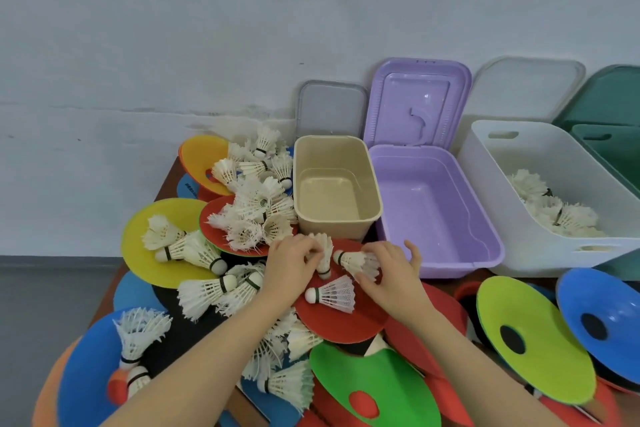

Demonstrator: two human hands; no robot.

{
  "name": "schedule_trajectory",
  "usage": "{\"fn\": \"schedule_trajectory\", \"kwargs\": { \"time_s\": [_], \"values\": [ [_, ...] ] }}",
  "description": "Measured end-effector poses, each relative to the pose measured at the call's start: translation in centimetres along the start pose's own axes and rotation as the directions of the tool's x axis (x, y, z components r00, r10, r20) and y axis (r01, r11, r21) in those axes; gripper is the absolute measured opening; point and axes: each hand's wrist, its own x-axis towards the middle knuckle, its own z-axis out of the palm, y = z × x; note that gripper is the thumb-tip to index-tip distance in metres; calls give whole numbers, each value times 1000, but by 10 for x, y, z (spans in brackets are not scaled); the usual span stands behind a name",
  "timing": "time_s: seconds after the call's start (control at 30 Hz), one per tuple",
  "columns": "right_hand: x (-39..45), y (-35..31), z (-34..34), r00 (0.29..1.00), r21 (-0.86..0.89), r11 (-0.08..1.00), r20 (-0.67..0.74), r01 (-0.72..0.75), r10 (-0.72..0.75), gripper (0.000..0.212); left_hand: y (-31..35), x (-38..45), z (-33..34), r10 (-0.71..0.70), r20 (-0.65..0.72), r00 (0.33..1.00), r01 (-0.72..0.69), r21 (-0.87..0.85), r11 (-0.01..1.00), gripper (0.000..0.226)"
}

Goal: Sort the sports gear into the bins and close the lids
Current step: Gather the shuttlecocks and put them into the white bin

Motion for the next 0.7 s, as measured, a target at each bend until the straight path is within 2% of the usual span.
{"fn": "schedule_trajectory", "kwargs": {
  "time_s": [0.1, 0.23, 0.33, 0.43, 0.57, 0.7],
  "values": [
    [-2, -4, -12, 996, 74, 997, -85, 0, 6, 31, 1, 1, -6, 76, -64, 995, -82, -94, 992, 6],
    [1, -3, -30, 984, 122, 992, -181, 16, 7, 30, 18, 14, -17, 156, -179, 971, -187, -168, 968, 22],
    [10, 7, -49, 975, 182, 983, -221, 22, 19, 31, 41, 32, -19, 168, -222, 960, -212, -189, 959, 18],
    [20, 31, -69, 968, 193, 981, -251, 33, 17, 33, 66, 50, -9, 154, -230, 961, -204, -212, 956, 8],
    [30, 72, -100, 958, 202, 979, -285, 19, 40, 35, 105, 79, 13, 217, -299, 929, -281, -188, 941, 15],
    [33, 130, -135, 944, 216, 976, -320, -10, 81, 37, 154, 111, 50, 245, -282, 928, -305, -197, 932, 16]
  ]
}}
